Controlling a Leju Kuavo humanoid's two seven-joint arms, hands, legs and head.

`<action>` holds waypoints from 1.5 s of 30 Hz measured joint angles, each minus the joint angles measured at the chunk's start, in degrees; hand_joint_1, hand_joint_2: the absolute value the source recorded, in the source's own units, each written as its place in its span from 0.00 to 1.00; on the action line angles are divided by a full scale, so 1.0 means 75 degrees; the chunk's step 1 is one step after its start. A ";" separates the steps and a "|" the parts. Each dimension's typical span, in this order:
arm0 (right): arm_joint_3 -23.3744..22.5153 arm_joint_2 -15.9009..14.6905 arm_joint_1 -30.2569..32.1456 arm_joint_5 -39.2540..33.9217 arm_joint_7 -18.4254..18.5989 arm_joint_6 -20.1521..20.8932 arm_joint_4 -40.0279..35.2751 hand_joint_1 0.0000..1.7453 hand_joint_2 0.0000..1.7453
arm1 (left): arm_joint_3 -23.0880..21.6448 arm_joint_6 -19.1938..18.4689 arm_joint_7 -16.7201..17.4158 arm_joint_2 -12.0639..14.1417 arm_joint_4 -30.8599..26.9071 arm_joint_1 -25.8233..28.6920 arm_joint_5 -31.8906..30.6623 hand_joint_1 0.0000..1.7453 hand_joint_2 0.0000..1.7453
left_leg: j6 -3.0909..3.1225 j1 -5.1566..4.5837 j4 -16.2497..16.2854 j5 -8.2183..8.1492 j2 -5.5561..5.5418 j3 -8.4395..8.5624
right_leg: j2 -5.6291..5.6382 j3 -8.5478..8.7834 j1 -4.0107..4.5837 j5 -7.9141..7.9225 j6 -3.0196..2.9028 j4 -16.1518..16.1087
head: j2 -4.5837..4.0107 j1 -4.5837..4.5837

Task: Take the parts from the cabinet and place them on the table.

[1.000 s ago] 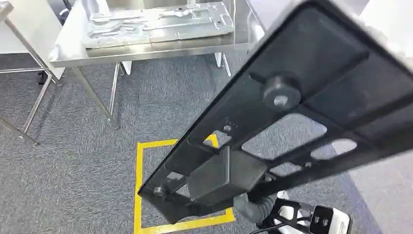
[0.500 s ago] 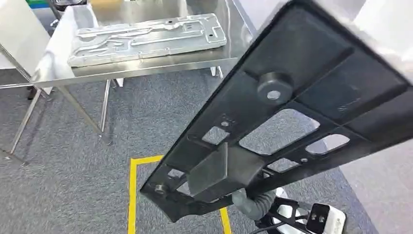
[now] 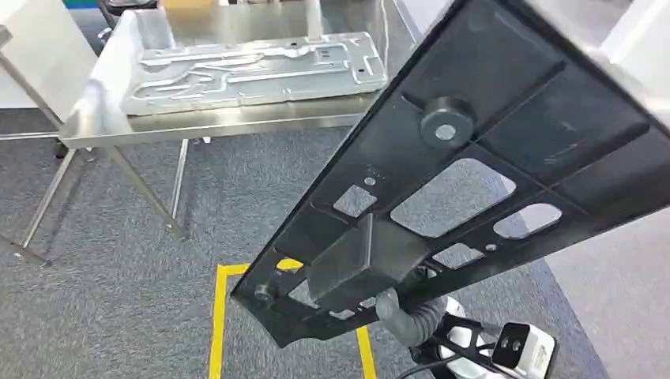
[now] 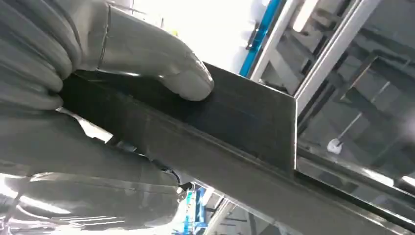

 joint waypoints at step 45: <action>-0.0026 -0.0044 0.0040 -0.0076 0.0000 0.0070 0.0073 1.00 1.00 | -0.0006 -0.0018 0.0020 -0.0044 0.0012 -0.0005 -0.0012 0.00 1.00 | -0.0089 -0.0023 0.0257 0.0752 0.0344 -0.0810 | -0.0047 0.0973 0.0052 -0.0646 -0.0065 -0.0199 | 0.0000 -0.0011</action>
